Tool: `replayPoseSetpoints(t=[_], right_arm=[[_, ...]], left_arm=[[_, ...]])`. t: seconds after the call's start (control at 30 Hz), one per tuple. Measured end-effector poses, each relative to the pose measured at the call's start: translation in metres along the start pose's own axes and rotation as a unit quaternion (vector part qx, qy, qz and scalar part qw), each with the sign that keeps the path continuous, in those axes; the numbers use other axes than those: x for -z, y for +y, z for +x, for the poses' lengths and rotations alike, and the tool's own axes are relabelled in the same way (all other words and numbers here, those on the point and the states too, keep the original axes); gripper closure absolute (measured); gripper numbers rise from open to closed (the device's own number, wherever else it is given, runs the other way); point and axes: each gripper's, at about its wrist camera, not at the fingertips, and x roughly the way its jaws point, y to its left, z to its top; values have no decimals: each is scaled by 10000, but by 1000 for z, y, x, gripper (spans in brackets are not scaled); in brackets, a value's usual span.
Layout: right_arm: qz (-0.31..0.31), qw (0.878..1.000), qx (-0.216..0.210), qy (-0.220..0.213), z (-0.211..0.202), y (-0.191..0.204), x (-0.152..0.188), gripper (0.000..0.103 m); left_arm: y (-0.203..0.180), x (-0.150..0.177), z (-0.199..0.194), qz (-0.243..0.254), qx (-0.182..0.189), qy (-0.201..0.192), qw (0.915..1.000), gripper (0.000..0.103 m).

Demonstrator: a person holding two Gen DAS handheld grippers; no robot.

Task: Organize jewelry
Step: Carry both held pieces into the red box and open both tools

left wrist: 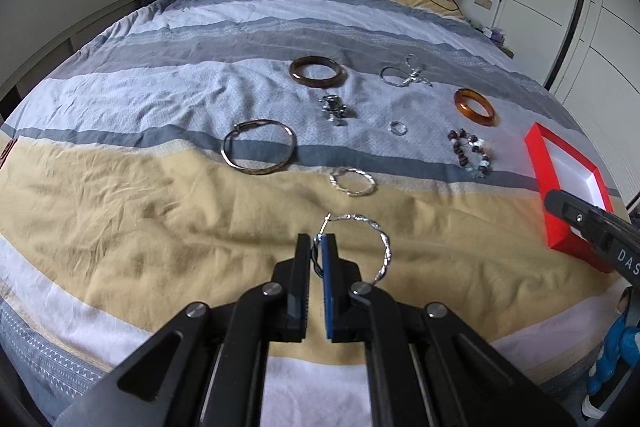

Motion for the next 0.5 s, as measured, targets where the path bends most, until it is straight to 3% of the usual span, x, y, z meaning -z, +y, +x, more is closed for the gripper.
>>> replayPoseSetpoints(t=[0.27,0.5], right_arm=[[437,9974,524,-214,-58,-79,10,83],[752,9931,894,-62,-70,-160,19,83]], left_arm=[[-86,-18,-20,580,768,5,9954,98],[-186,-35,-9,1206,1442,91,9821,98]])
